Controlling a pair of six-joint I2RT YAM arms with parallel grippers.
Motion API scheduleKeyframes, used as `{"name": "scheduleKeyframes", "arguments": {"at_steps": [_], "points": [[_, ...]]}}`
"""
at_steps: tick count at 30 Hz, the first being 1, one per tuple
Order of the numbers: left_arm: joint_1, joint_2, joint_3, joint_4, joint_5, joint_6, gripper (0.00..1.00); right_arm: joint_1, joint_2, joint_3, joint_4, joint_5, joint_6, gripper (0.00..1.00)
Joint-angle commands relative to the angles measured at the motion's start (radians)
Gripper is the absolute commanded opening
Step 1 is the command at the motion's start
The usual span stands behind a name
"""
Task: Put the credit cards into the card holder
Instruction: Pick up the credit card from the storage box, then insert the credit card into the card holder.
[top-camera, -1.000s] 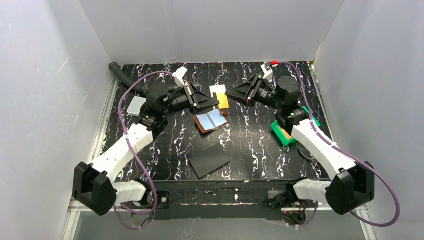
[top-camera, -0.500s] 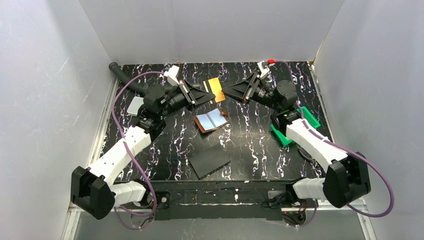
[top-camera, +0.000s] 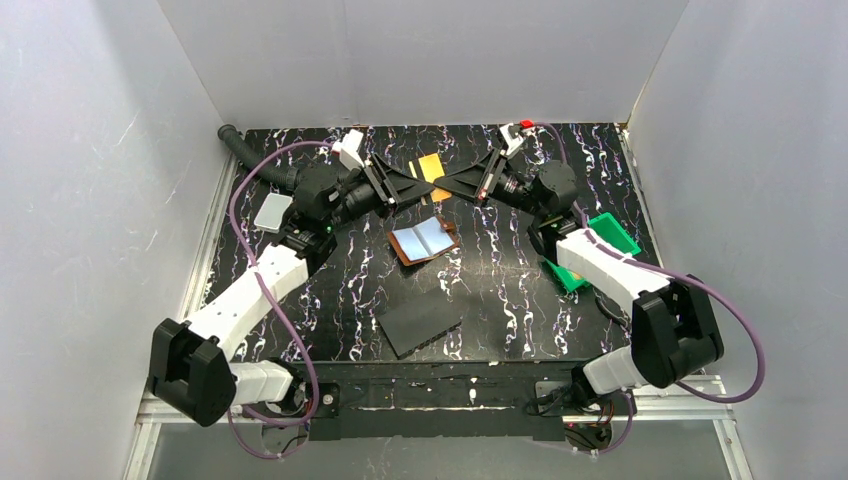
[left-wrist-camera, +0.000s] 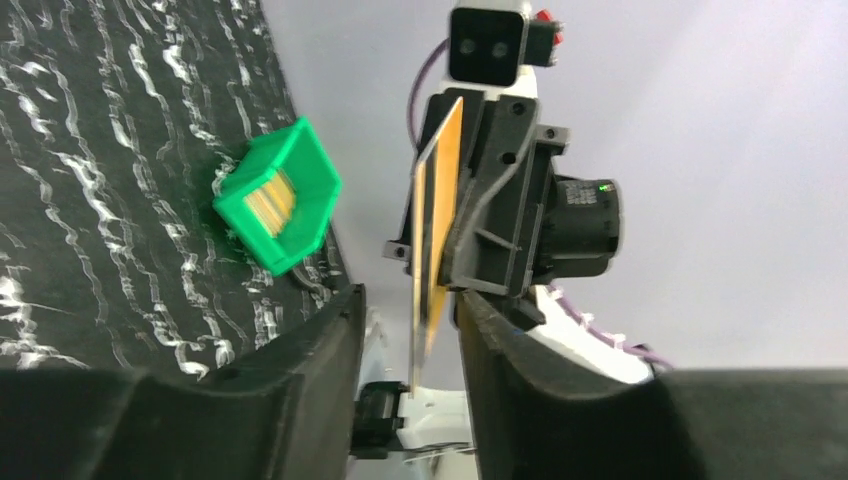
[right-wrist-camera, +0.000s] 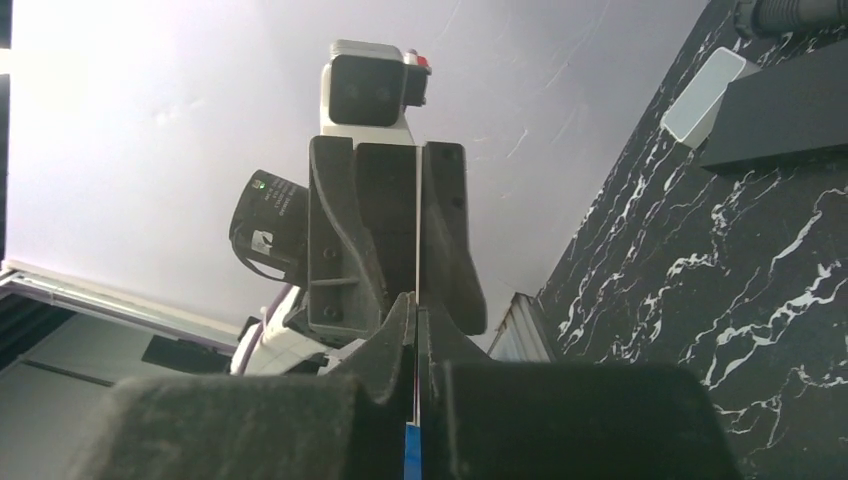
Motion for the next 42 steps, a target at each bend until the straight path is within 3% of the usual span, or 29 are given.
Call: {"name": "scheduleKeyframes", "arguments": {"at_steps": [1,2,4,9,12,15,18,24,27,42], "points": [[0.039,0.020,-0.024,-0.009,-0.019,0.005,0.50,0.002,0.033,0.061,-0.020,0.030,-0.129,0.01],[0.056,0.025,-0.048,-0.016,-0.012,0.005,0.64,-0.001,0.041,0.079,-0.131,0.044,-0.209,0.01],[0.091,0.027,-0.092,-0.036,0.001,0.038,0.72,-0.005,0.060,0.120,-0.293,0.092,-0.409,0.01],[0.136,0.083,-0.068,-0.289,-0.033,0.227,0.69,-0.005,0.206,0.248,-0.573,0.132,-0.739,0.01],[0.137,0.192,0.038,-0.509,-0.046,0.358,0.66,-0.006,0.323,0.311,-0.642,0.068,-0.832,0.01],[0.137,0.298,0.114,-0.619,-0.060,0.428,0.56,-0.005,0.436,0.401,-0.748,0.010,-0.925,0.01],[0.136,0.385,0.170,-0.700,-0.079,0.469,0.57,-0.005,0.522,0.453,-0.829,-0.022,-0.987,0.01],[0.137,0.452,0.180,-0.740,-0.151,0.504,0.67,-0.006,0.652,0.511,-0.873,-0.086,-1.003,0.01],[0.138,0.492,0.175,-0.703,-0.120,0.492,0.70,-0.007,0.692,0.546,-0.905,-0.085,-1.013,0.01],[0.136,0.604,0.183,-0.630,-0.090,0.508,0.51,-0.044,0.665,0.470,-0.807,-0.122,-0.920,0.01]]}}
